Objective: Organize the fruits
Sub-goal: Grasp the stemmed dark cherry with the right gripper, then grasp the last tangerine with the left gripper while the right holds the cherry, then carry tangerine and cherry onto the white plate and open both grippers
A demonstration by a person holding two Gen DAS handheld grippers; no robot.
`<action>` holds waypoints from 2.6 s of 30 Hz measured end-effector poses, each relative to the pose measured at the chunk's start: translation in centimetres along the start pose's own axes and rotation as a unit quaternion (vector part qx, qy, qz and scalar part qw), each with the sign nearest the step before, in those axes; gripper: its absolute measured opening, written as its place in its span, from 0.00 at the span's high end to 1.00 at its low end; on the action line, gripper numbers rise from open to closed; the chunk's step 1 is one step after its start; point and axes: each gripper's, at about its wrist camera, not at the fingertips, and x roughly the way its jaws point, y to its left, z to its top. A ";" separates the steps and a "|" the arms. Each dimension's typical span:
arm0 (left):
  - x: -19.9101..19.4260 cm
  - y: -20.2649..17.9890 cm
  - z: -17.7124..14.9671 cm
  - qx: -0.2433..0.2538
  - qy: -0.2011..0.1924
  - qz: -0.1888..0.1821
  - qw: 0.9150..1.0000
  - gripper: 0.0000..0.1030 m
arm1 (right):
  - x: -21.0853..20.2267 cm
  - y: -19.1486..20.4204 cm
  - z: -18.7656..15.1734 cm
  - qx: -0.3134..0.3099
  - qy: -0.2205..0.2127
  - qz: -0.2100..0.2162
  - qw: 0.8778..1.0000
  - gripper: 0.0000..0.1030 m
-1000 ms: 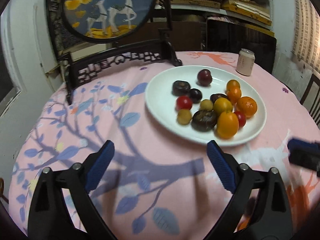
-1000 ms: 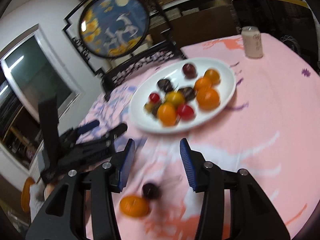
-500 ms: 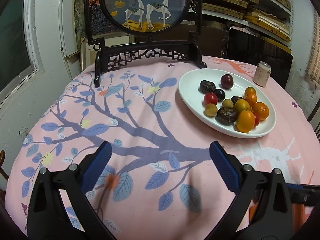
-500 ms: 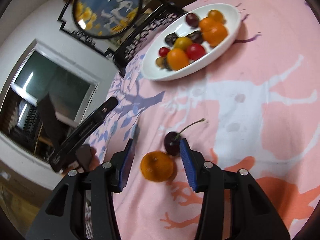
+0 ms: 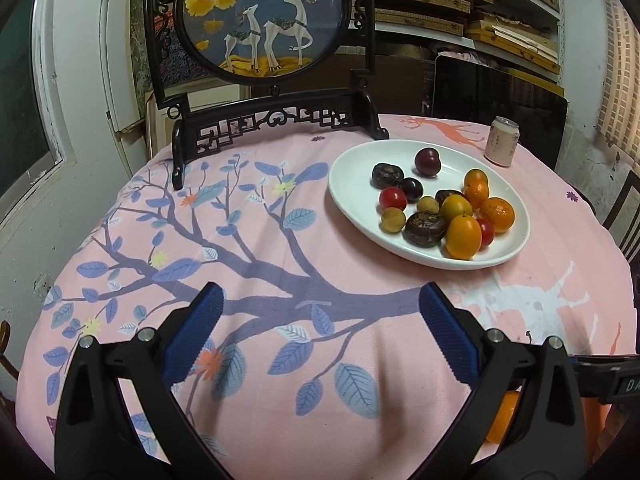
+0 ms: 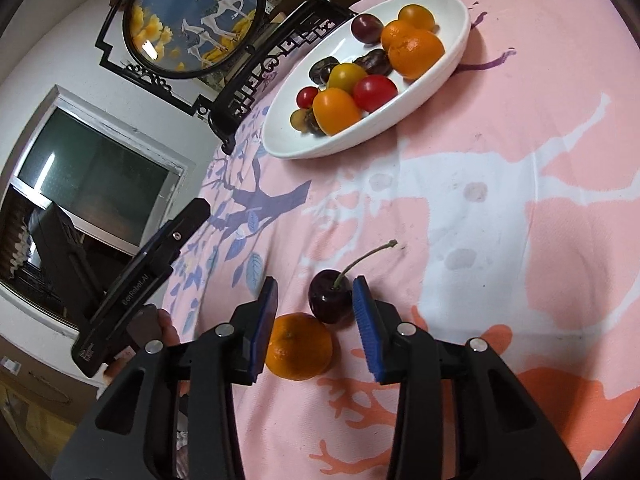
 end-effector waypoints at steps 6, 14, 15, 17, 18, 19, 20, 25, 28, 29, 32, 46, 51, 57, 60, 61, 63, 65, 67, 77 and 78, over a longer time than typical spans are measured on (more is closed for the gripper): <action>0.1 -0.1 -0.1 0.004 0.002 -0.001 1.000 0.03 | 1.0 -0.3 -0.1 0.013 0.007 -0.012 1.000 0.74; -1.0 -1.4 -0.5 0.035 -0.002 -0.063 0.997 0.03 | -2.4 -1.0 0.8 0.018 -0.073 -0.038 0.996 0.74; -1.5 -1.8 -0.6 0.043 -0.002 -0.089 0.995 0.03 | -2.8 -1.2 0.9 0.019 -0.082 -0.047 0.995 0.74; -2.3 -2.6 -1.2 0.063 -0.005 -0.131 0.989 0.03 | -3.6 -2.0 1.3 0.028 -0.098 -0.063 0.993 0.74; -2.8 -3.2 -1.6 0.078 -0.009 -0.147 0.986 0.03 | -4.0 -2.5 1.5 0.038 -0.102 -0.061 0.992 0.74; -3.5 -4.1 -2.1 0.101 -0.020 -0.157 0.982 0.03 | -4.1 -2.8 1.6 0.043 -0.105 -0.059 0.992 0.74; -4.1 -4.9 -2.7 0.123 -0.030 -0.160 0.979 0.03 | -4.3 -3.0 1.7 0.047 -0.107 -0.058 0.991 0.74; -5.0 -8.8 -5.5 0.219 -0.044 -0.167 0.960 0.04 | -5.0 -3.9 2.0 0.065 -0.114 -0.054 0.990 0.74; -4.4 -9.6 -6.1 0.240 -0.030 -0.173 0.955 0.11 | -4.9 -4.1 2.0 0.071 -0.107 -0.053 0.990 0.74; -4.2 -9.6 -6.1 0.239 -0.023 -0.181 0.954 0.18 | -4.7 -4.1 2.0 0.071 -0.103 -0.053 0.991 0.74; -3.4 -9.6 -6.1 0.234 0.002 -0.197 0.952 0.41 | -4.6 -4.0 1.9 0.069 -0.098 -0.051 0.991 0.74; -1.6 -9.8 -6.9 0.233 0.064 -0.198 0.950 0.60 | -4.6 -4.0 1.9 0.069 -0.095 -0.048 0.992 0.74; -0.5 -9.0 -6.7 0.207 0.095 -0.199 0.953 0.60 | -4.5 -4.1 1.9 0.071 -0.094 -0.048 0.992 0.74; -0.9 -8.9 -6.5 0.204 0.079 -0.190 0.957 0.61 | -4.6 -4.1 1.9 0.070 -0.096 -0.048 0.992 0.74; -1.7 -8.1 -5.3 0.182 0.046 -0.177 0.966 0.61 | -4.7 -4.0 1.9 0.068 -0.102 -0.049 0.991 0.74; -1.7 -7.5 -4.4 0.168 0.040 -0.176 0.969 0.61 | -4.9 -3.9 1.8 0.064 -0.110 -0.054 0.990 0.74; -1.6 -6.5 -3.0 0.146 0.028 -0.162 0.976 0.61 | -5.4 -3.5 1.8 0.050 -0.130 -0.071 0.988 0.74; -1.2 -5.1 -1.0 0.118 0.018 -0.146 0.982 0.61 | -5.7 -3.1 2.0 0.040 -0.142 -0.081 0.986 0.74; -0.7 -3.8 1.5 0.090 0.007 -0.130 0.987 0.61 | -6.3 -2.1 3.0 0.020 -0.157 -0.095 0.983 0.74; 5.6 -2.1 11.2 -0.005 -0.020 -0.059 0.998 0.61 | -5.9 3.6 12.8 -0.047 -0.200 -0.100 0.974 0.74; 7.0 -2.3 11.5 -0.006 -0.014 -0.051 0.999 0.61 | -5.1 3.7 13.4 -0.048 -0.197 -0.100 0.974 0.74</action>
